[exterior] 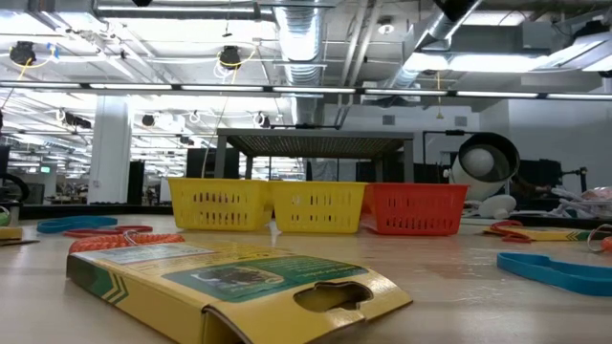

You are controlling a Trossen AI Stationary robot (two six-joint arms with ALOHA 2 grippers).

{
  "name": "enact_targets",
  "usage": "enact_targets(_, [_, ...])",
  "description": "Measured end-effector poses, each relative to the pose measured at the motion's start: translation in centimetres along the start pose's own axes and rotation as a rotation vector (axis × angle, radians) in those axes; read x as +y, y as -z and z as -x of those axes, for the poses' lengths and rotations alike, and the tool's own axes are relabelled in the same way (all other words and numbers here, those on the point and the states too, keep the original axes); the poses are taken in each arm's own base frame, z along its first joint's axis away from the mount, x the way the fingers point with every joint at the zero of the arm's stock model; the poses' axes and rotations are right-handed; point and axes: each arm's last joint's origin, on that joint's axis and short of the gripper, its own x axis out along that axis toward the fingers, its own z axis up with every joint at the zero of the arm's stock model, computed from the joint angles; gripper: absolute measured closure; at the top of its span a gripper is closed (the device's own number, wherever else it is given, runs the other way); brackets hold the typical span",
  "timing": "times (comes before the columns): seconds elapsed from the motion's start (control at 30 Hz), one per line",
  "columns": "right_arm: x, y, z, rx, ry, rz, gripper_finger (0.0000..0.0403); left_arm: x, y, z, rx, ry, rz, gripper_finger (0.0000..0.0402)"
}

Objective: Pick & Place Office Desk Supplies
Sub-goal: Put the orange spring keychain into the left yellow bin

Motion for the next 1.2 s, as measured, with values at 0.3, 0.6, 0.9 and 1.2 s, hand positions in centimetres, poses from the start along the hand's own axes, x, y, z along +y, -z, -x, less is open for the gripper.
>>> enact_targets(0.3, [2.0,1.9,-4.4,0.025,-0.019,0.0,0.0209,-0.3,2.4,-1.8,-0.006,0.084,0.12,0.0198])
enact_targets(0.6, [2.6,2.3,-6.1,0.015,-0.034,0.007,0.0211,-2.0,4.8,-5.7,-0.003,0.129,0.181,0.0198])
enact_targets(0.9, [1.9,2.0,-6.3,0.006,-0.009,0.02,0.0211,-2.6,5.9,-9.1,0.079,0.088,0.142,0.0198])
enact_targets(1.2, [0.2,1.5,-6.6,-0.002,0.037,-0.01,0.021,-1.8,7.3,-9.6,0.315,-0.099,0.039,0.0198])
